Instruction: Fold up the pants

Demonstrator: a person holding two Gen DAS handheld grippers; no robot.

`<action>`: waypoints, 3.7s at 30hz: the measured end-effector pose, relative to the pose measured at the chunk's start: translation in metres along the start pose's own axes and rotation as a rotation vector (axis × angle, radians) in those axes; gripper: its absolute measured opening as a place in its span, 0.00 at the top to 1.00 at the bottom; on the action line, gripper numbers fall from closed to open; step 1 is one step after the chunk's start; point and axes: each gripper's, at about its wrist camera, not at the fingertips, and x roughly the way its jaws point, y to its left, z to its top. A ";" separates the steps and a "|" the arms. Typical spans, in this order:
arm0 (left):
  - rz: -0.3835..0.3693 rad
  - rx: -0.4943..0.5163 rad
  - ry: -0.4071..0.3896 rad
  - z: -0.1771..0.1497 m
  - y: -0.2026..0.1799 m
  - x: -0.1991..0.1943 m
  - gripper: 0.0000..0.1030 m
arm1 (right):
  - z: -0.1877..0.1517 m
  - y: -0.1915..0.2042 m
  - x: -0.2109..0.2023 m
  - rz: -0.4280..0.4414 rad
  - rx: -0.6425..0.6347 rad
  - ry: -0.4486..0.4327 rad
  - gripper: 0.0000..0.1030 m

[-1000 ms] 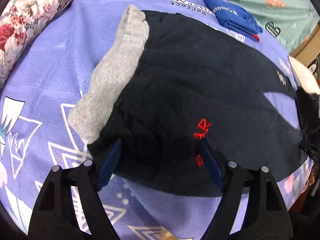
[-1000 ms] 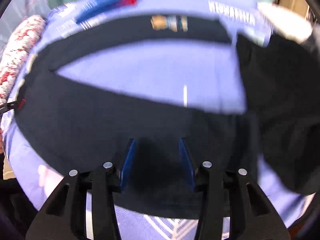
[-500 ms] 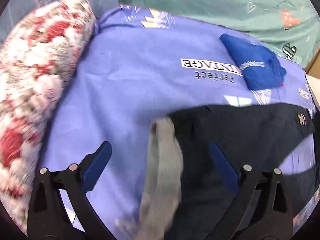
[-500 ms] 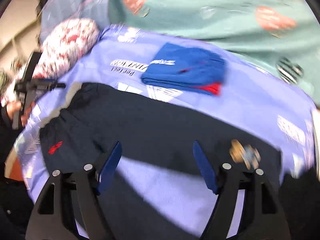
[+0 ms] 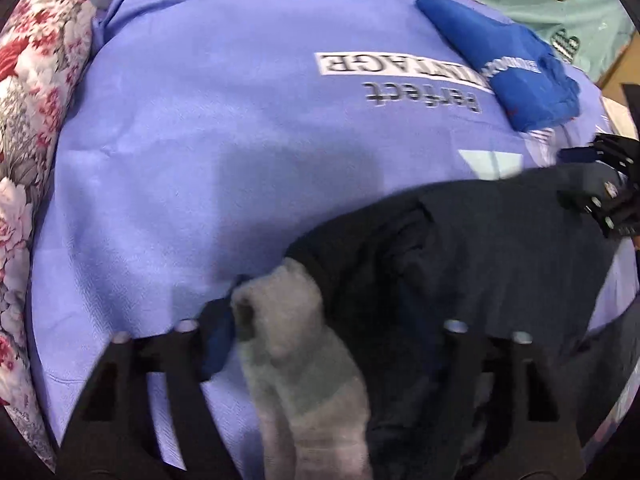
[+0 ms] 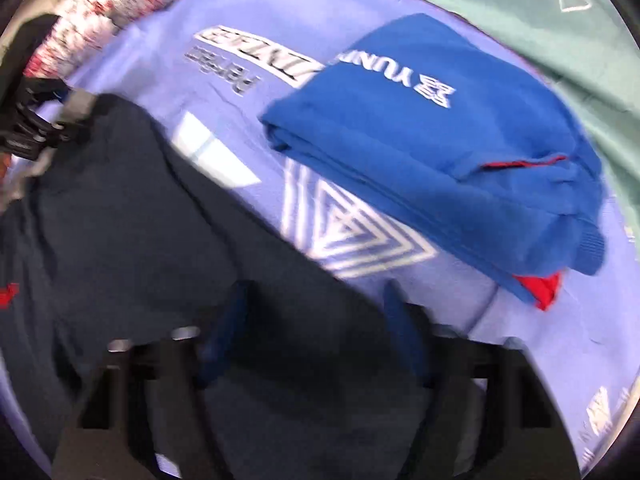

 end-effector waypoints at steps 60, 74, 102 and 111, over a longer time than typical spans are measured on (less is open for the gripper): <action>-0.338 -0.497 -0.156 -0.181 0.013 -0.132 0.80 | -0.211 0.203 -0.151 0.209 0.041 -0.355 0.94; -0.332 -0.532 -0.141 -0.206 0.019 -0.120 0.61 | -0.214 0.218 -0.142 0.223 0.011 -0.315 0.96; -0.324 -0.515 -0.148 -0.196 0.006 -0.119 0.67 | -0.211 0.215 -0.122 0.110 -0.039 -0.215 1.00; -0.284 -0.503 -0.139 -0.181 -0.007 -0.094 0.40 | -0.212 0.218 -0.121 0.098 -0.040 -0.214 1.00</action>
